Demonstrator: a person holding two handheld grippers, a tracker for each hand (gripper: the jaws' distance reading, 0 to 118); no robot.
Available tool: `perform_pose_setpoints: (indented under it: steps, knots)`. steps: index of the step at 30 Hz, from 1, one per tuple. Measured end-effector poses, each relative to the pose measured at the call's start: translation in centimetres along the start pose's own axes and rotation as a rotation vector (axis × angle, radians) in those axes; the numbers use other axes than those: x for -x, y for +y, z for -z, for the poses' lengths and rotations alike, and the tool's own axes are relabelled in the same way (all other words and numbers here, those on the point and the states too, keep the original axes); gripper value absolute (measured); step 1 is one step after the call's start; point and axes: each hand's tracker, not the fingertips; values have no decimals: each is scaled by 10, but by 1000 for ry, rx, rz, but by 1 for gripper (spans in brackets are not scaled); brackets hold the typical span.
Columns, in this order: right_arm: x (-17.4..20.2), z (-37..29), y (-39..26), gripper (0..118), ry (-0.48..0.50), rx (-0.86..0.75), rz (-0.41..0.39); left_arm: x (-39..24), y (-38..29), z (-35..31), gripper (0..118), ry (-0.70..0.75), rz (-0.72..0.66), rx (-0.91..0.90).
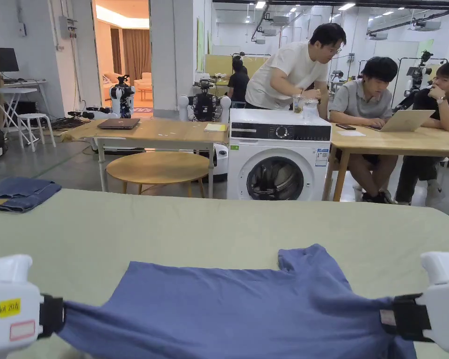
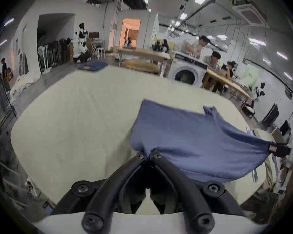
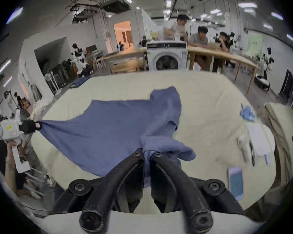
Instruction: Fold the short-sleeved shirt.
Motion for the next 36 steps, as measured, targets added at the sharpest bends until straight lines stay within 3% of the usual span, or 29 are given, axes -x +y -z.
perform_pose_setpoints:
  steps: [11, 14, 18, 20, 24, 25, 26, 27, 28, 29, 36]
  knots:
    - [-7, 11, -117, 4, -56, 220, -3, 41, -135, -4, 0, 65, -14, 174]
    - [-14, 26, -140, 4, -110, 255, -14, 53, -147, 8, 0, 78, 4, 200]
    - [-26, 43, -160, 4, -109, 266, 63, 53, -157, 21, 0, 79, 5, 226]
    - [-27, 50, -169, 4, -115, 266, 60, 54, -160, 25, 0, 83, 19, 236]
    - [-31, 48, -176, 4, -111, 234, 74, 64, -159, 22, 0, 36, -52, 194]
    - [-32, 45, -176, 8, -104, 216, 90, 66, -157, 20, 7, 16, -74, 176]
    - [-33, 40, -175, 17, -102, 189, 88, 67, -153, 13, 22, 14, -90, 155]
    - [-31, 33, -174, 39, -114, 125, 58, 66, -147, 7, 46, -2, -80, 137]
    - [-28, 25, -170, 81, -143, 64, 28, 63, -138, -1, 81, -33, -57, 110]
    - [-22, 14, -163, 104, -157, -1, 1, 56, -128, -12, 96, -52, -44, 58]
    - [28, -60, -92, 106, -202, -584, -72, -30, -56, -93, 98, -83, 151, -488]
